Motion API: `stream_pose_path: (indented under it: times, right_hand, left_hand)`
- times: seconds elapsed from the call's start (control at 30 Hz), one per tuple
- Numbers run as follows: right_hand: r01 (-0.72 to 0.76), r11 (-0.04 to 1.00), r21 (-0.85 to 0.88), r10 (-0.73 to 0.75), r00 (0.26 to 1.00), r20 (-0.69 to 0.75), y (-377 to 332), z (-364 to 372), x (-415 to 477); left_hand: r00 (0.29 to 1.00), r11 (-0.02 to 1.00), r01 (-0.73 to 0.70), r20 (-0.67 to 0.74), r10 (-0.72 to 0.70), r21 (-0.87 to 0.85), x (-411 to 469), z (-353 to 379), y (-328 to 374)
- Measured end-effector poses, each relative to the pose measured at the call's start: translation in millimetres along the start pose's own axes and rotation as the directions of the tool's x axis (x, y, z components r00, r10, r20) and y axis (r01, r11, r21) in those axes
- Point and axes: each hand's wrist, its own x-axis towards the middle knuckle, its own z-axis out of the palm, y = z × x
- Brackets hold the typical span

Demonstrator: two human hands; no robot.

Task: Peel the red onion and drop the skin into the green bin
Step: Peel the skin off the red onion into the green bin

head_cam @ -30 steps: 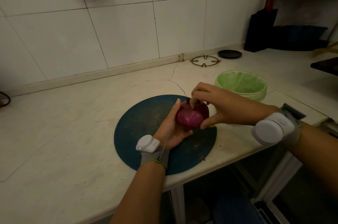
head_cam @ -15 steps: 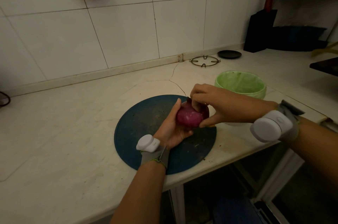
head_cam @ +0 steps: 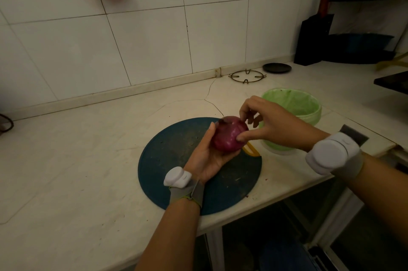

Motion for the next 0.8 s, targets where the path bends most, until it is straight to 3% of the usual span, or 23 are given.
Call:
stream_pose_path:
  times: [0.1,0.27,0.4,0.6,0.8]
  right_hand:
    - [-0.096,0.974,0.206,0.114,0.991,-0.076,2.7,13.0,-3.0]
    - [-0.078,0.959,0.273,0.137,0.969,-0.204,-2.4,25.9,-5.7]
    - [-0.068,0.978,0.196,0.130,0.938,-0.321,-7.7,32.5,-6.0]
    - [-0.018,0.999,-0.041,0.003,0.938,-0.347,-14.6,36.1,-5.5]
    - [-0.041,0.996,-0.075,0.009,0.922,-0.387,-16.2,26.8,-2.2]
  left_hand:
    - [0.998,0.996,-0.056,0.000,0.056,-0.062,-0.5,-1.6,1.0]
    - [0.994,0.993,-0.104,0.011,0.105,-0.060,1.4,-5.3,-0.7]
    - [0.991,0.991,-0.127,0.038,0.129,-0.045,5.0,-7.3,-1.8]
    - [0.990,0.989,-0.139,-0.025,0.140,0.042,1.6,-1.9,-1.0]
    - [0.986,0.987,-0.146,-0.071,0.151,0.067,0.4,4.6,-0.3]
